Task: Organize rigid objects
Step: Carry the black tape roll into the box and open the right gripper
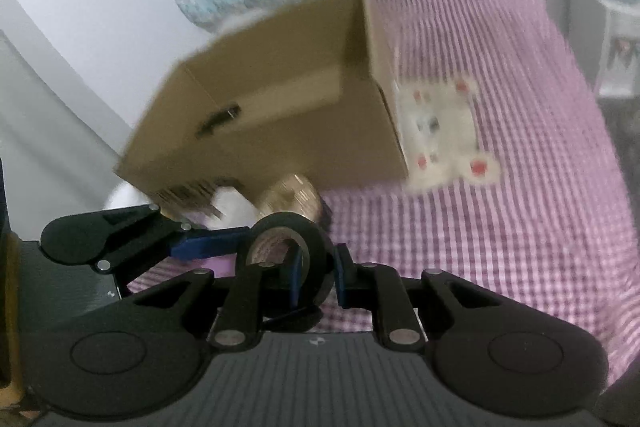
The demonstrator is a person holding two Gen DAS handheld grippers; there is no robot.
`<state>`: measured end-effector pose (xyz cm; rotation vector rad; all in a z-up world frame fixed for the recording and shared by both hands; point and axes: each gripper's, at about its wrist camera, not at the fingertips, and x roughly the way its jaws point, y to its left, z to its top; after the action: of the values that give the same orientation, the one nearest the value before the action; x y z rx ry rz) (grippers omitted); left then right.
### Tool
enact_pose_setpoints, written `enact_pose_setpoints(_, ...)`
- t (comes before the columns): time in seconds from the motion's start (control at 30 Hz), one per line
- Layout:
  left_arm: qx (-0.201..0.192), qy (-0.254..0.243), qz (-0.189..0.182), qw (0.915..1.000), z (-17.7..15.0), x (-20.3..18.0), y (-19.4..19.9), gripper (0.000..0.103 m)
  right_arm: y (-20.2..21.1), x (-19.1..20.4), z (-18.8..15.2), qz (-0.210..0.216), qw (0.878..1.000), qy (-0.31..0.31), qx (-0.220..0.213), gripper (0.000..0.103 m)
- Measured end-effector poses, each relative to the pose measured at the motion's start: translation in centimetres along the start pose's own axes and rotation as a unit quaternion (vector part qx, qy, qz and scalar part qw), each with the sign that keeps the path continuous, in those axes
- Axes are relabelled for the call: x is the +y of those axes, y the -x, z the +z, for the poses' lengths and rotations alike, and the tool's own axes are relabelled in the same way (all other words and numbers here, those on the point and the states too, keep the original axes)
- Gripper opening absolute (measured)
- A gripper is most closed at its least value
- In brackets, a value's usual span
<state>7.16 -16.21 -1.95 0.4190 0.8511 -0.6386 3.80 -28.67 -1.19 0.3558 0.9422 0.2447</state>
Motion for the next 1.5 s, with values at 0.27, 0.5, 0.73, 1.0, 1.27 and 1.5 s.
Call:
enact_pose_setpoints(0.27,-0.042,0.053,0.061,0.9959,4.3,6.2,4.2,0.066,1.5,6.0,7.0,0.037,0.995,0.067,-0.057,0.018)
enact_pose_setpoints(0.5,0.025,0.112,0.070,0.9909,6.1,14.1,1.2,0.066,-7.0,8.3,15.0,0.106,0.993,0.052,0.021,0.018)
enact_pose_setpoints(0.73,0.133,0.169,0.044,0.9757,5.5,20.0,-6.0,0.066,-17.6,8.1,17.7,0.101,0.986,0.036,0.131,0.018)
enact_pose_setpoints(1.0,0.188,0.155,0.063,0.9677,3.9,20.7,-8.5,0.066,-25.0,6.5,17.6,0.114,0.971,-0.012,0.211,0.018)
enact_pose_setpoints(1.27,0.173,0.142,0.080,0.9713,4.9,20.5,-7.6,0.072,-27.0,5.2,16.7,0.137,0.958,-0.071,0.242,0.019)
enact_pose_setpoints(1.5,0.130,0.167,0.076,0.9744,5.6,20.7,-4.0,0.073,-24.1,4.3,17.7,0.165,0.957,-0.109,0.213,0.019)
